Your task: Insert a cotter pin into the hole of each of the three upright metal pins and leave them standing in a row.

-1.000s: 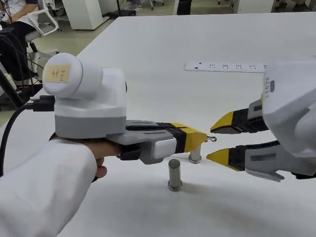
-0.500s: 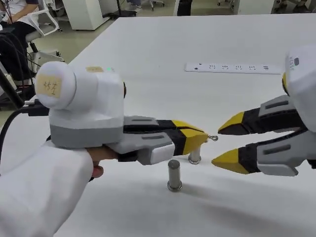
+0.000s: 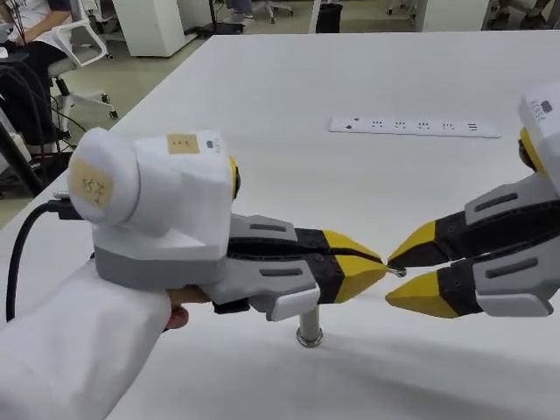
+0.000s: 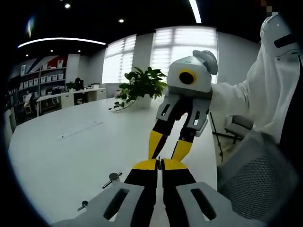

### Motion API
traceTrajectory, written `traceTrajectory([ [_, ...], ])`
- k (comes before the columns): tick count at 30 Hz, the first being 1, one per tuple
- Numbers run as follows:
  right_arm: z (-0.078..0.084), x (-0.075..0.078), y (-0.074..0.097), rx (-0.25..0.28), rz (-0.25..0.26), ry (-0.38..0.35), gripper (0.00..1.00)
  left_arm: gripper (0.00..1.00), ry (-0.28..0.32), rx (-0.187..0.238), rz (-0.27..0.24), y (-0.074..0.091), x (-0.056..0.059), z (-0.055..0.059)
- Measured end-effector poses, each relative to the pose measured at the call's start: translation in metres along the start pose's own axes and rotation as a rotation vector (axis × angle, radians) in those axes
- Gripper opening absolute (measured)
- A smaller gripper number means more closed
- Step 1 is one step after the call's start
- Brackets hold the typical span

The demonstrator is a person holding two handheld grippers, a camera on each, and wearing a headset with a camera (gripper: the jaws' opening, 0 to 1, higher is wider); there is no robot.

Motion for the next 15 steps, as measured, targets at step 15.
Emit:
traceTrajectory([
  [15, -0.011, -0.012, -0.005, -0.038, -0.063, 0.076, 0.0, 0.0, 0.005, -0.026, 0.053, -0.002, 0.004, 0.002],
])
Point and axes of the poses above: the centre of the closed fingertips' face, and the gripper's own axes: y roughly backward along the fingers, x roughly to its right, z roughly out of its underside, the point moved 8 cm from there along y, roughly backward along the fingers, and after that the axes turned 5 degrees about x, right-handed, at the moved point
